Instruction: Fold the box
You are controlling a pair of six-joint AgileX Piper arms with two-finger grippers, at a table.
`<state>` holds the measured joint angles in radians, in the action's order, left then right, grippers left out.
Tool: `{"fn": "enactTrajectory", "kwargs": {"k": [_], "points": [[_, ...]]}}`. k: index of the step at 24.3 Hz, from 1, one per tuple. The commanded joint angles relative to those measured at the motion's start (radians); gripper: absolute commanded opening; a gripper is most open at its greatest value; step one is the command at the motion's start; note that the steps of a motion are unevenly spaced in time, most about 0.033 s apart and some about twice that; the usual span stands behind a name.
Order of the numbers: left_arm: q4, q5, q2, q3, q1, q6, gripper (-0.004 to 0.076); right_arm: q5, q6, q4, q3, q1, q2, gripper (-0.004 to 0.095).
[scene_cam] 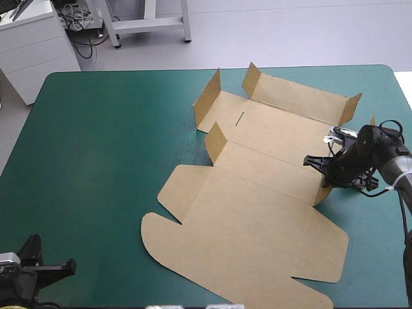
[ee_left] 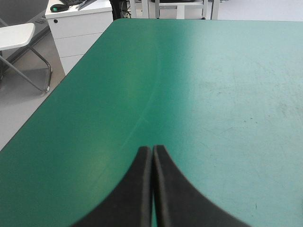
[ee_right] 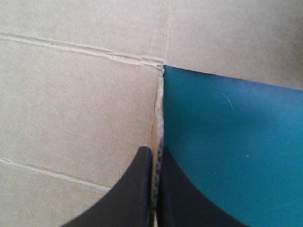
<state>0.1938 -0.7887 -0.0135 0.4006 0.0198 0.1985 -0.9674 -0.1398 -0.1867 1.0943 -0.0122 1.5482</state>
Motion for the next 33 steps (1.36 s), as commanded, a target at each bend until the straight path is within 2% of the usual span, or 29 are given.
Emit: {"fn": "enactTrajectory", "kwargs": {"k": [1,3,7,9,13,16,22,26,33], "points": [[0.002,0.076,-0.017,0.025,-0.008,0.007,-0.0032,0.010,0.178,0.002,0.051,0.005,-0.032,-0.0021],[0.002,0.076,-0.017,0.025,-0.008,0.007,-0.0032,0.005,0.277,-0.004,0.105,0.005,-0.025,-0.0022],[0.002,0.076,-0.017,0.025,-0.008,0.007,-0.0032,-0.083,0.560,-0.129,0.303,0.005,0.067,-0.0022],[0.002,0.076,-0.017,0.025,-0.008,0.007,-0.0032,-0.132,0.596,-0.143,0.420,0.018,0.131,-0.0022],[0.002,0.076,-0.017,0.025,-0.008,0.007,-0.0032,-0.260,0.737,-0.056,0.671,0.131,0.264,-0.0023],[0.002,0.076,-0.017,0.025,-0.008,0.007,-0.0032,-0.275,0.837,0.035,0.824,0.236,0.347,-0.0023],[0.002,0.076,-0.017,0.025,-0.008,0.007,-0.0032,-0.198,0.869,0.153,0.981,0.393,0.449,-0.0023],[0.002,0.076,-0.017,0.025,-0.008,0.007,-0.0032,-0.120,0.994,0.193,1.005,0.486,0.484,-0.0023],[0.002,0.076,-0.017,0.025,-0.008,0.007,-0.0032,0.066,1.170,0.175,1.005,0.573,0.516,-0.0022]]}}
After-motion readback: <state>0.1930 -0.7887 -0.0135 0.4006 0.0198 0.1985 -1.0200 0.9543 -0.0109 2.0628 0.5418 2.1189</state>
